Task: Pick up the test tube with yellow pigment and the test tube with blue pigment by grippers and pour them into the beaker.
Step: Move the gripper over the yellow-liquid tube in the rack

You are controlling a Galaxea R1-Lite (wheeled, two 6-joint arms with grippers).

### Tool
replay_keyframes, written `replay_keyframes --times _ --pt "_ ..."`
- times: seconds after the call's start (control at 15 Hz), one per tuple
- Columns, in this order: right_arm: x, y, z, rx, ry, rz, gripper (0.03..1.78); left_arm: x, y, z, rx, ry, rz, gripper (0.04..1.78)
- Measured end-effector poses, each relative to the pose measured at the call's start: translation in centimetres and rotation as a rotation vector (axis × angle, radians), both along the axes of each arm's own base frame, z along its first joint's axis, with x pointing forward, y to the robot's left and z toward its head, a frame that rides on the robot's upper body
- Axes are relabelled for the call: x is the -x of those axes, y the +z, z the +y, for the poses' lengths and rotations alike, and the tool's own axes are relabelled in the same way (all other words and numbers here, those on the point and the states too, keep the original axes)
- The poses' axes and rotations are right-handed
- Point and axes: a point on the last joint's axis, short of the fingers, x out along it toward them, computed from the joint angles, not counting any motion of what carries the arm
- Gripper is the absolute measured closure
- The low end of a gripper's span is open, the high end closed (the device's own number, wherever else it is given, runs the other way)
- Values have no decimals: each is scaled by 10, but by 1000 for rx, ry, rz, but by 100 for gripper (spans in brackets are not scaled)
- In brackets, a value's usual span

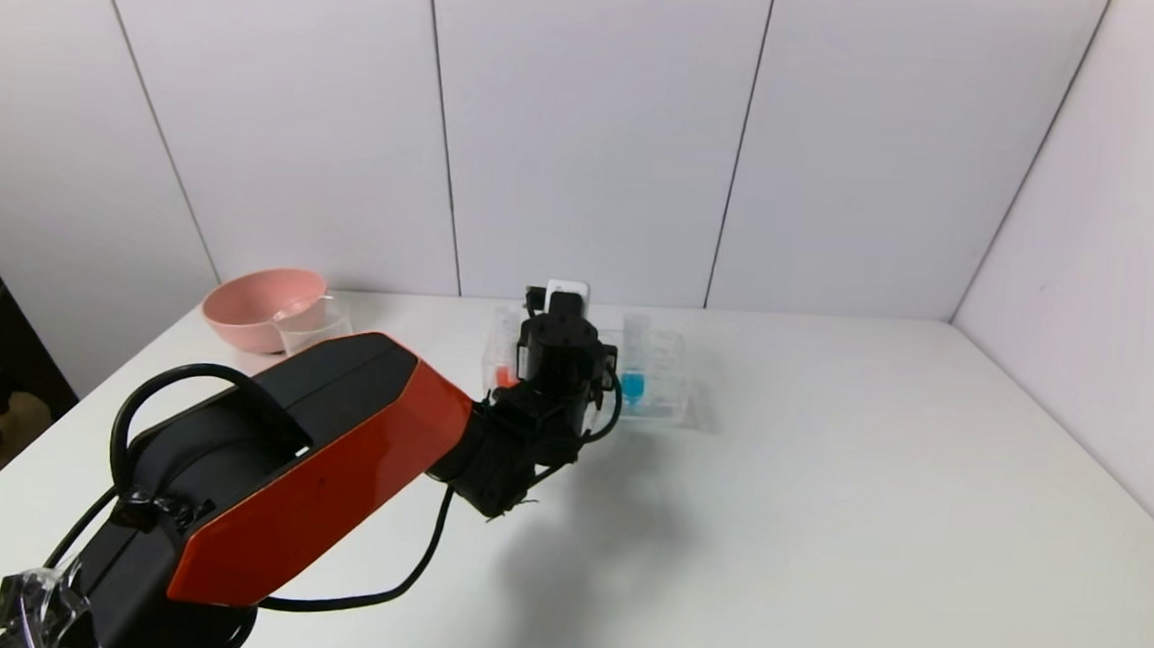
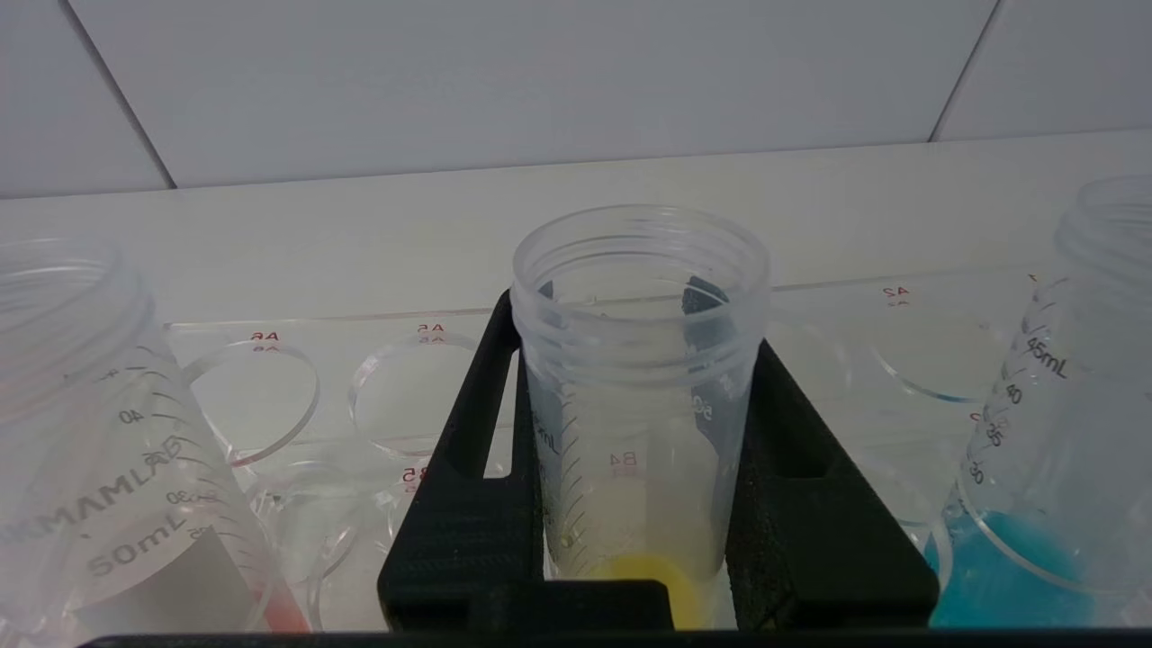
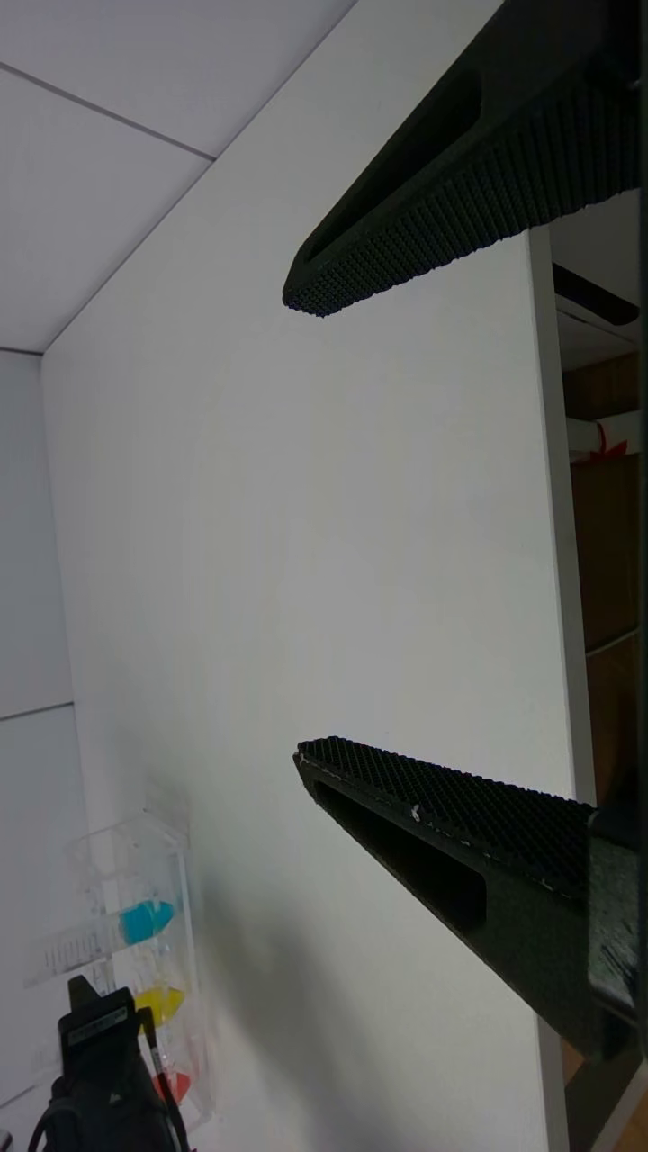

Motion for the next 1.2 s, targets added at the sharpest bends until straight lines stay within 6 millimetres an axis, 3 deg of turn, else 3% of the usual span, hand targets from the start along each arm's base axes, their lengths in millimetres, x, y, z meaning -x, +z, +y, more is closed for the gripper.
replay_keyframes --times 0.8,1.2 --pt "0 0 0 0 0 0 10 0 1 1 -1 3 0 127" --pt "0 0 0 0 0 0 10 1 11 0 7 1 -12 127"
